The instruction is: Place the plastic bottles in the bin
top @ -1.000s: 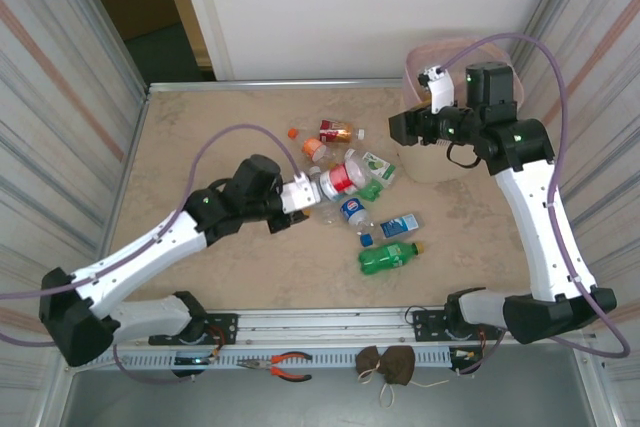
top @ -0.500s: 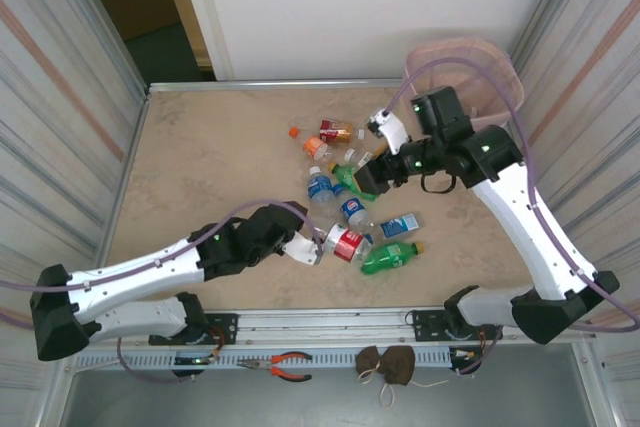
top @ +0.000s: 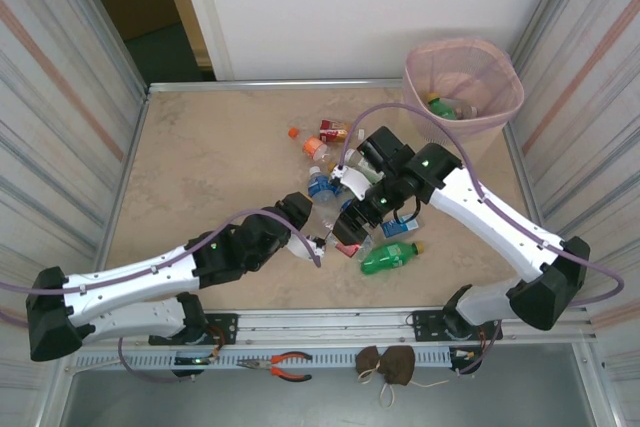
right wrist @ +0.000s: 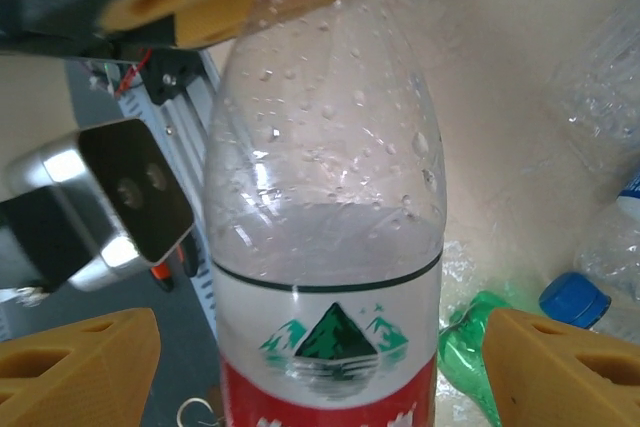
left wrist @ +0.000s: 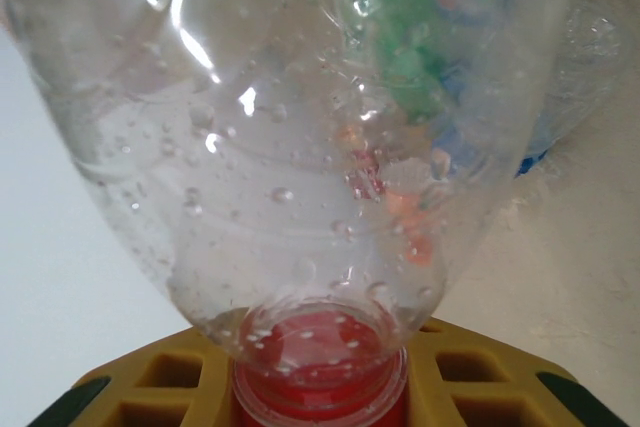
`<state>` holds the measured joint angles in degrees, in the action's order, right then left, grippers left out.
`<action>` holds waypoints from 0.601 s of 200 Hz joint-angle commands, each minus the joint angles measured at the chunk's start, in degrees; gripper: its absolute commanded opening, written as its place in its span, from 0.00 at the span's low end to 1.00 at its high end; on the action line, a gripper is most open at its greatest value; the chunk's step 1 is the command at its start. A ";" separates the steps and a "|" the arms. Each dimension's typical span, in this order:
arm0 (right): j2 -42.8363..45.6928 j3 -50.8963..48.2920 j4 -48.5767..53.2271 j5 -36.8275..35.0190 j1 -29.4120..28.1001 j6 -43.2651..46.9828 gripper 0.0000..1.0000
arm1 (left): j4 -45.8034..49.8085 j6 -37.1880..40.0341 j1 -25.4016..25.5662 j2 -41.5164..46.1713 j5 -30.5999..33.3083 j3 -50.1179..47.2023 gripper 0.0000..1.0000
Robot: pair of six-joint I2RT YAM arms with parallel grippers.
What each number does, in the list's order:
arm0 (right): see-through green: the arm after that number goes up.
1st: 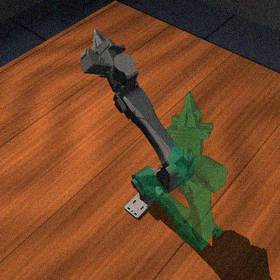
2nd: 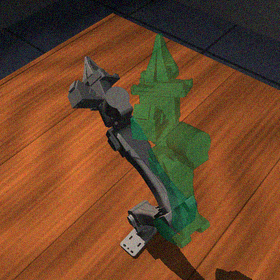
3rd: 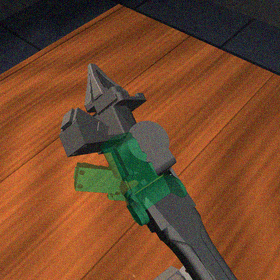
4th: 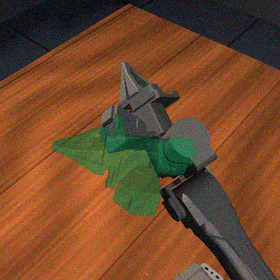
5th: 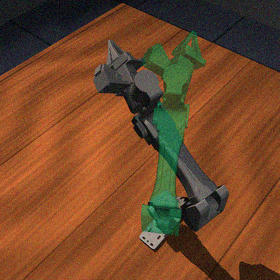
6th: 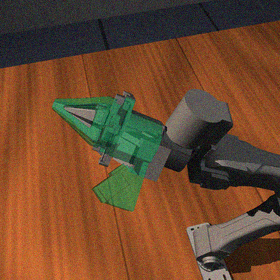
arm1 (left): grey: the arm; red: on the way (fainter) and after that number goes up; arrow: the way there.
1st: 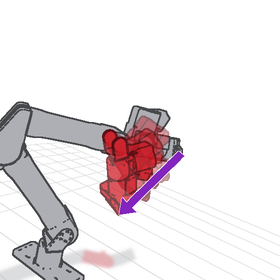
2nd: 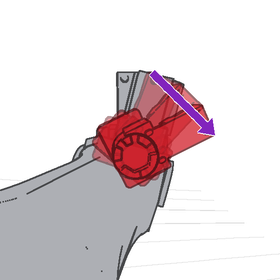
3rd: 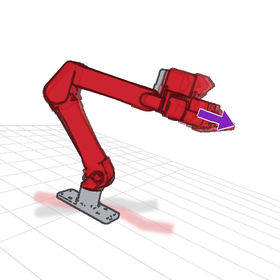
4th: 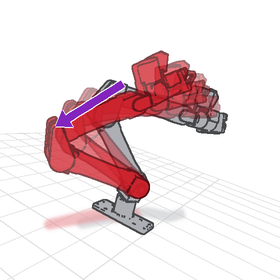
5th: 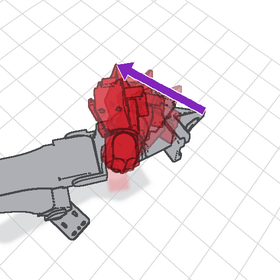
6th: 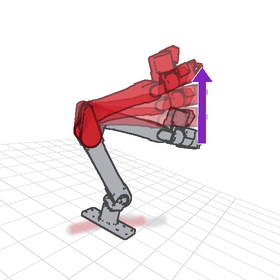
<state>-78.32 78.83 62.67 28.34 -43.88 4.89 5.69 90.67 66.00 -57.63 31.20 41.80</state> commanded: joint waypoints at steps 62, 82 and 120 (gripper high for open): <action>-2.96 -1.31 -2.18 -1.33 -2.20 0.76 0.75 | -2.00 1.53 0.31 0.69 -1.43 0.40 0.14; -3.26 -1.36 -1.87 -1.09 -2.27 1.05 0.72 | -2.27 1.61 0.40 0.27 -1.36 0.48 0.14; -4.20 -1.32 -1.73 -0.74 -2.49 1.09 0.73 | -2.45 1.56 0.36 0.30 -1.23 0.82 0.15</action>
<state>-81.60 77.97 60.47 27.09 -45.80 5.02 5.65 91.31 66.04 -57.65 30.55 41.80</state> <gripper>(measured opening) 0.731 0.328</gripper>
